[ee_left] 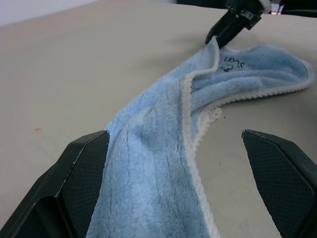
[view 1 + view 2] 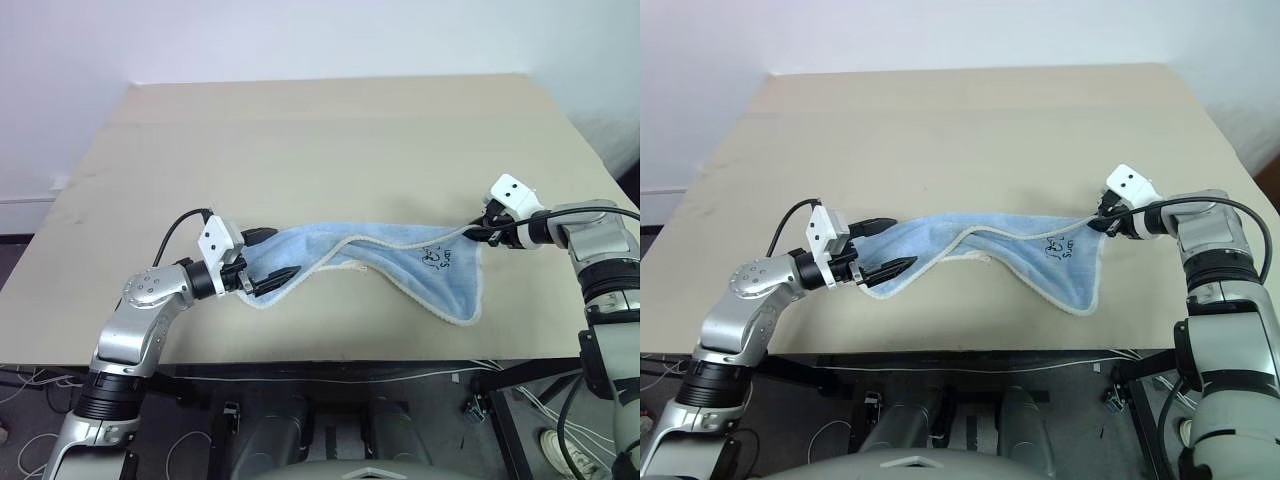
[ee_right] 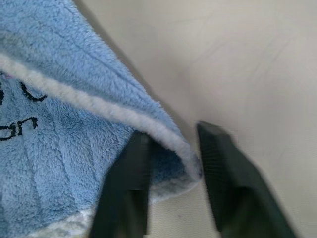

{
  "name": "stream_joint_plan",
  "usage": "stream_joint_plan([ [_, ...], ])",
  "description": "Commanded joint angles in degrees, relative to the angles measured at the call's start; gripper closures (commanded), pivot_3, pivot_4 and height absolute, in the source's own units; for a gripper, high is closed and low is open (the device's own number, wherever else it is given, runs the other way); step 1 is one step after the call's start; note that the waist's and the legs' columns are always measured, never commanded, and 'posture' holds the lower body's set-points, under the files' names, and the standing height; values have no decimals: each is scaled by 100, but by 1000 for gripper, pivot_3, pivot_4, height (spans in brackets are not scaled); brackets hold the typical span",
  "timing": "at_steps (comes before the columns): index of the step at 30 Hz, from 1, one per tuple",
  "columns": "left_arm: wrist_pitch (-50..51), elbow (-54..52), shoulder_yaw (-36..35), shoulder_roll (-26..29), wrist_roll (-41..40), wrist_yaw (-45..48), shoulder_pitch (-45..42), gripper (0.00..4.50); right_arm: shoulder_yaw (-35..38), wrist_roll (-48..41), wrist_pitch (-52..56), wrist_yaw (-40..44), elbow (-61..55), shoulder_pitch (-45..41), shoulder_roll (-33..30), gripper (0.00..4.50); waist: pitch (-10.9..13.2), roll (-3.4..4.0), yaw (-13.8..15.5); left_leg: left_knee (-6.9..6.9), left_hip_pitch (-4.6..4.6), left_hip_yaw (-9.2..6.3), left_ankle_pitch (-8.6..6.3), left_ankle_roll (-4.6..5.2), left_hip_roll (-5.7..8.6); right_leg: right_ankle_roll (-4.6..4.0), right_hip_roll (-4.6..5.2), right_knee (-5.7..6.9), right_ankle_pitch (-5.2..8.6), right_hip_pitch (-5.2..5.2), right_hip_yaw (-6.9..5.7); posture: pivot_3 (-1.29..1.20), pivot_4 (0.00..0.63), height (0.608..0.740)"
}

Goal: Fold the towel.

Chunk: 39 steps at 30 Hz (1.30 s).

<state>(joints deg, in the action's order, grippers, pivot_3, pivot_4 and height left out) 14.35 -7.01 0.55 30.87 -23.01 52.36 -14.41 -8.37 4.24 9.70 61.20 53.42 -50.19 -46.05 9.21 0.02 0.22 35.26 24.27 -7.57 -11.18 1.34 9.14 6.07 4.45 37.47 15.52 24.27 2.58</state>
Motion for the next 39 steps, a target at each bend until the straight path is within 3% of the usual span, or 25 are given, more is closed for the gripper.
stream_joint_plan([
  [1, -38, -204, -85, 34, -46, 8, -57, 0, 184, -44, -119, -77, 11, -161, -16, 4451, 0, 0, 0, 0, 0, 0, 1, 1, 0, 0, 0, 0, 0, 0, 0, 0, 150, 740],
  [9, -59, -153, -91, 42, -45, 40, -89, 0, 447, -350, 17, 125, -325, -131, -48, 4451, 0, 0, -6, -1, 0, 0, 4, 6, 0, 0, 0, 2, 0, 2, 1, 0, 150, 740],
  [21, -59, -21, -203, 79, -52, 13, -112, 0, 1641, -1607, 1448, -189, -1557, -765, 61, 4451, 1, 1, 0, -3, 1, 0, -1, -1, 0, 0, 0, 2, 0, 3, 3, 0, 150, 740],
  [28, -16, -397, -439, 380, -21, -33, 702, 0, 1809, -1904, 2021, -629, -2357, -1110, 170, 4451, 1, 3, -66, -12, 4, 0, -1, 1, 0, -2, 1, 0, 1, 10, 6, 0, 150, 740],
  [39, -405, -307, -270, 402, 288, -106, 810, 0, 1725, -2042, 2047, -883, -2569, -1700, 288, 4451, 1, 3, -83, -11, 5, 0, -2, -2, 0, -2, 2, 1, 1, 10, 5, 0, 150, 740],
])
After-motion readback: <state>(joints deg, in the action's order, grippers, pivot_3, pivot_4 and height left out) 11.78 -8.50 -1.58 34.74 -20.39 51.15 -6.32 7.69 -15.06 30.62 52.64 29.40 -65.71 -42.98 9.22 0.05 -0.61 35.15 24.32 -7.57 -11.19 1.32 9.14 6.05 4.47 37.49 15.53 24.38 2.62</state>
